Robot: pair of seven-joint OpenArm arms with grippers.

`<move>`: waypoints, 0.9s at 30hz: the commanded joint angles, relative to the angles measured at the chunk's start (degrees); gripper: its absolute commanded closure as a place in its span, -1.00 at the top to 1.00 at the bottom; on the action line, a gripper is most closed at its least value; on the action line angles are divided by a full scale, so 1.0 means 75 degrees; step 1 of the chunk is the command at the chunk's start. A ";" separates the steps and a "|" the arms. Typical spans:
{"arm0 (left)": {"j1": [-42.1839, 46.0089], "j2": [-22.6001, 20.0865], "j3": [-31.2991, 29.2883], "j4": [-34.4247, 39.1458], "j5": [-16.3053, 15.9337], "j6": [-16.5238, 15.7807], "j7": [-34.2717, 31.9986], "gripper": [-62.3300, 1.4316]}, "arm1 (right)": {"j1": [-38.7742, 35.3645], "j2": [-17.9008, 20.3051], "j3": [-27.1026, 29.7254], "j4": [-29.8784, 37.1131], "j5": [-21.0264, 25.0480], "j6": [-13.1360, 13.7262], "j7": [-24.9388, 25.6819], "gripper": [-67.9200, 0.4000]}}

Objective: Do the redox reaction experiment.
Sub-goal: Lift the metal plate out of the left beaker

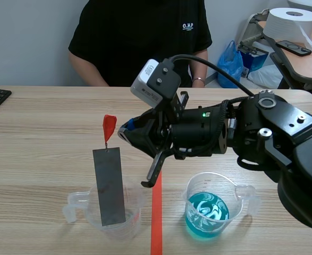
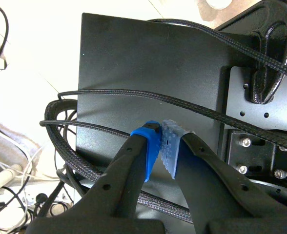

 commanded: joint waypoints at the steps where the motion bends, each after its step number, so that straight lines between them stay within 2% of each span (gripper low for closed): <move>1: 0.0076 -0.0023 -0.0020 0.0047 0.0003 -0.0017 -0.0105 -0.87 | 0.0137 0.0020 0.0009 0.0087 0.0085 0.0058 0.0221 -0.97; 12: 0.0076 -0.0023 -0.0020 0.0047 0.0003 -0.0017 -0.0105 -0.87 | 0.0137 0.0044 0.0012 0.0306 0.0090 0.0058 0.0423 -0.97; 23: 0.0076 -0.0023 -0.0020 0.0047 0.0003 -0.0017 -0.0105 -0.87 | 0.0134 0.0067 0.0073 0.1510 0.0122 0.0058 0.0326 -0.97; 27: 0.0076 -0.0023 -0.0020 0.0047 0.0003 -0.0017 -0.0105 -0.87 | 0.0131 0.0087 0.0119 0.2028 0.0493 0.0058 0.0064 -0.97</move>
